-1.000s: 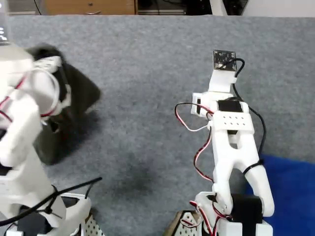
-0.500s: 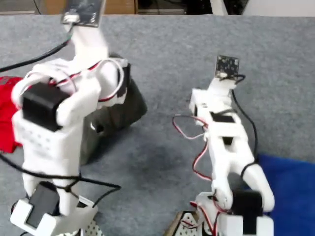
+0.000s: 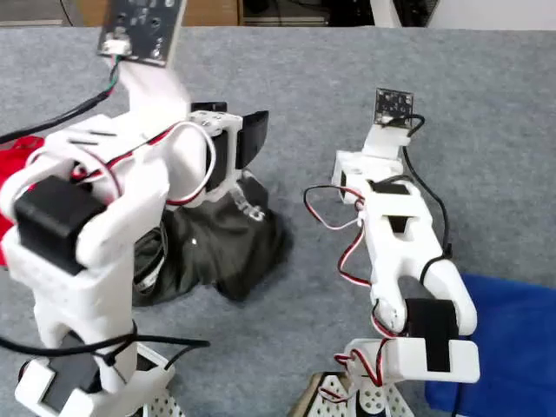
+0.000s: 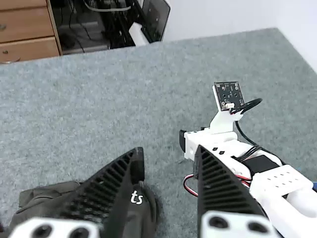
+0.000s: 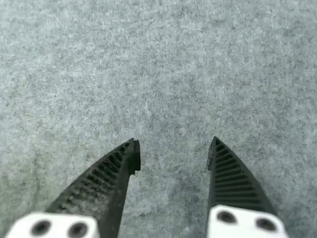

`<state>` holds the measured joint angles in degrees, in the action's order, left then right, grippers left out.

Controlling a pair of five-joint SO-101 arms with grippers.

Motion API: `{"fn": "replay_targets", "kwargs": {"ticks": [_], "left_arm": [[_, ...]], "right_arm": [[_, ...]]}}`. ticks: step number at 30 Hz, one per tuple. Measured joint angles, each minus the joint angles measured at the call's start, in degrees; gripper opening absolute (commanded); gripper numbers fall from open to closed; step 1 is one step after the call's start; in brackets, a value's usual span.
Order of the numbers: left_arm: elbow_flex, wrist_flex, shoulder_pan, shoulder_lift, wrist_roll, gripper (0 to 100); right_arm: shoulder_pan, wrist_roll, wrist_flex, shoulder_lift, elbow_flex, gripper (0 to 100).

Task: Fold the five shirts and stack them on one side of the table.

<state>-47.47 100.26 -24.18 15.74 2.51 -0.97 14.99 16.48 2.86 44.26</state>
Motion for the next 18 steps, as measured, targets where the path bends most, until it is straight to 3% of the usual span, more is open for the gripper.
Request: {"fn": "replay_targets", "kwargs": {"ticks": [4,10,15,18], "left_arm": [[3.7,0.0,6.7,2.7,0.0,18],[15.6,0.0,25.1,12.7,-0.3,18],[28.1,0.0,41.8,23.7,-7.1,18],[36.5,-0.5,52.2,27.0,-11.0,18]], "right_arm": [[0.0,0.0,0.2,0.0,0.0,22.4],[0.0,0.0,0.2,0.0,0.0,22.4],[-0.2,-0.4,1.9,0.0,-0.6,22.5],[-3.2,-4.7,8.6,0.0,-4.7,22.5]]}}
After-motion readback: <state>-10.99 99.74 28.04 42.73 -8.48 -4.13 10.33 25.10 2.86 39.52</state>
